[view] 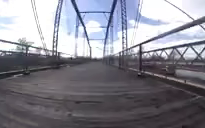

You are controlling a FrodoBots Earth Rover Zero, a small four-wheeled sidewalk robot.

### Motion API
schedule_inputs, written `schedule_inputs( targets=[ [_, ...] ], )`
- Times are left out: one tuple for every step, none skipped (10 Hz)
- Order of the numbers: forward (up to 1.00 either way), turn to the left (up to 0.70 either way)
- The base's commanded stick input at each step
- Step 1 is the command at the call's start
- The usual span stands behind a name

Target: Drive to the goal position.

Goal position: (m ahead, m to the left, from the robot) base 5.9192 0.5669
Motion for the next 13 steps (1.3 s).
schedule_inputs(
  targets=[
    [1.00,0.00],
    [1.00,0.00],
    [1.00,0.00],
    [1.00,0.00],
    [1.00,0.00],
    [1.00,0.00],
    [1.00,0.00],
    [1.00,0.00],
    [1.00,0.00],
    [1.00,0.00],
    [1.00,0.00],
    [1.00,0.00],
    [1.00,0.00]
  ],
)
